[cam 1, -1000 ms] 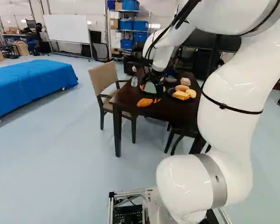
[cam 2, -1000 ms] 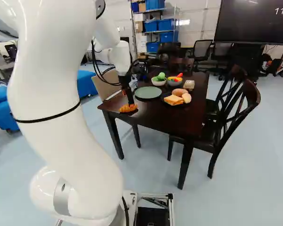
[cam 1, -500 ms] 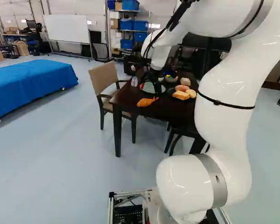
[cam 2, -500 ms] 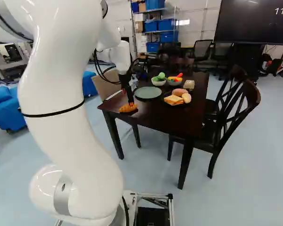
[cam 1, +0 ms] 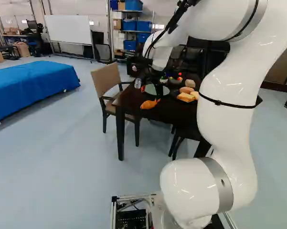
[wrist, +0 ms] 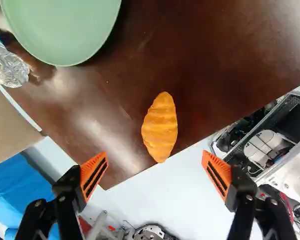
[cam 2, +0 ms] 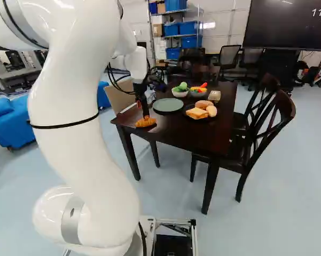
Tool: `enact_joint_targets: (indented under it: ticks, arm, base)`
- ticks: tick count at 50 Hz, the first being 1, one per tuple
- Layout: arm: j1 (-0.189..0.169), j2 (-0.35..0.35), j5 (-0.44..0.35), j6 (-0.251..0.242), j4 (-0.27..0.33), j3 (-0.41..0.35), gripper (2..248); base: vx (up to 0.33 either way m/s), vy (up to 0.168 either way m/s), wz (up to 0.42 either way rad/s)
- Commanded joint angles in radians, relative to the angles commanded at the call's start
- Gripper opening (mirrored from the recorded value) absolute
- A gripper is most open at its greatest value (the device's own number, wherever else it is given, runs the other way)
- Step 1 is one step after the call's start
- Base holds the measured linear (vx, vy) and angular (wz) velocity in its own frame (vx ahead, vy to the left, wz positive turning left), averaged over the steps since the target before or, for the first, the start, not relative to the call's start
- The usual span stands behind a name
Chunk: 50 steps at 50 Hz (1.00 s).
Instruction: Move the croissant to the empty plate
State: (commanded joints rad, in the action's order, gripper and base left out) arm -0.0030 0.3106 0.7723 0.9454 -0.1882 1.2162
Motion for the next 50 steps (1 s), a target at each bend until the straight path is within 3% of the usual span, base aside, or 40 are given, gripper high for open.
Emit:
enact_joint_targets:
  ticks: [24,50]
  arm:
    - [-0.012,0.022,0.02,0.0,-0.008,0.027,247]
    - [-0.013,0.1,0.02,0.0,-0.008,0.055,247]
  base:
    - [0.0,0.0,0.0]
    - [0.0,0.0,0.0]
